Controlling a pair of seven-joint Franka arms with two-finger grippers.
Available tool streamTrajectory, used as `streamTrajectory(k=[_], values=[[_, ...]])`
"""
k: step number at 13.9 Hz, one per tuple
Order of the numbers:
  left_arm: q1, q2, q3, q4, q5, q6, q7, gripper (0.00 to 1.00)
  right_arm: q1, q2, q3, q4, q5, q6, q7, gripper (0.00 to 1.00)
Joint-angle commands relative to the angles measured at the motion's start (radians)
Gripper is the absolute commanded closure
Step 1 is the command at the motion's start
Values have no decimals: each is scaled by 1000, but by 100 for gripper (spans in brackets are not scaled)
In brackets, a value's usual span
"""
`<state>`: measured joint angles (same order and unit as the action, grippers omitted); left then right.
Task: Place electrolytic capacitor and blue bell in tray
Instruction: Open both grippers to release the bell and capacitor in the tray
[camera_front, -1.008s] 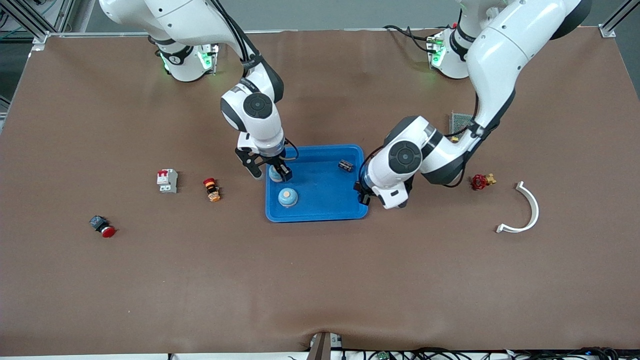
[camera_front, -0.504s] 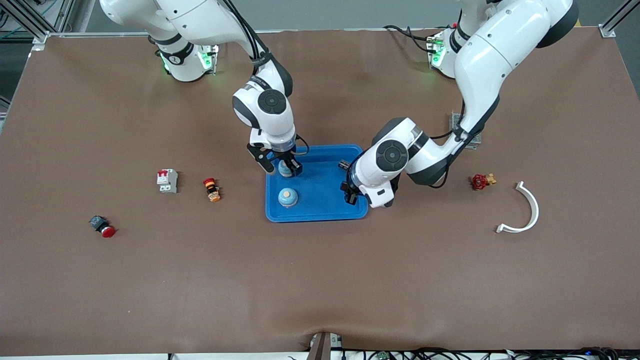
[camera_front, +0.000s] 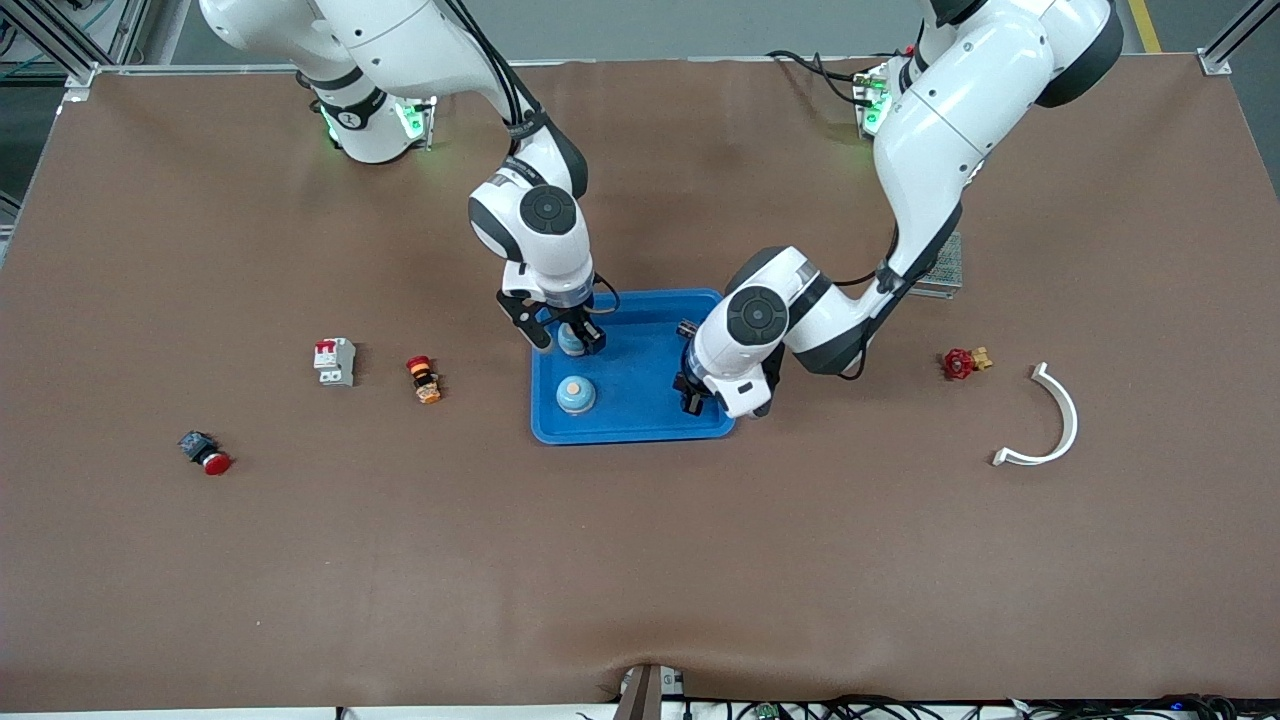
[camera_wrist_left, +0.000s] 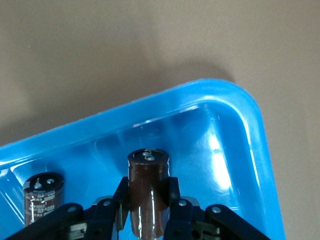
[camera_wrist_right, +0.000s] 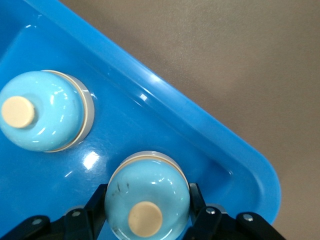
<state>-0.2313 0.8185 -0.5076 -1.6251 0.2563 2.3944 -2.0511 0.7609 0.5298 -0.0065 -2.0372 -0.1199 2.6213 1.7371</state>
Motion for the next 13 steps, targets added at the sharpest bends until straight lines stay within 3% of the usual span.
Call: streamTrajectory(k=[1,2,3,6,7,9,10,11,13], values=[[-23,19,15,27,-2,8,-17,100,5,16,-4,31,-14,-12,22,100],[-32,21,29,27,-2,8,-17,100,5,15,-4,31,-14,-14,21,68],[-42,21,34,27,-2,8,-17,100,6,15,-4,32,-14,-14,28,1],[-42,27,37,27,-6,8,-18,100,9,13,-6,45,-15,-32,22,0],[-42,28,38,27,-6,8,-18,91,8,12,-6,55,-15,-52,19,0],[-42,24,37,27,-8,8,-18,29,6,7,-4,89,-15,-136,10,0],[-42,19,37,27,-8,8,-23,11,5,3,-4,113,-15,-194,3,0],[-40,13,37,28,-3,8,-24,0,2,-1,-4,141,-15,-257,-28,0],[-37,2,37,40,0,0,-26,0,-9,-4,-4,190,-14,-374,-143,0]])
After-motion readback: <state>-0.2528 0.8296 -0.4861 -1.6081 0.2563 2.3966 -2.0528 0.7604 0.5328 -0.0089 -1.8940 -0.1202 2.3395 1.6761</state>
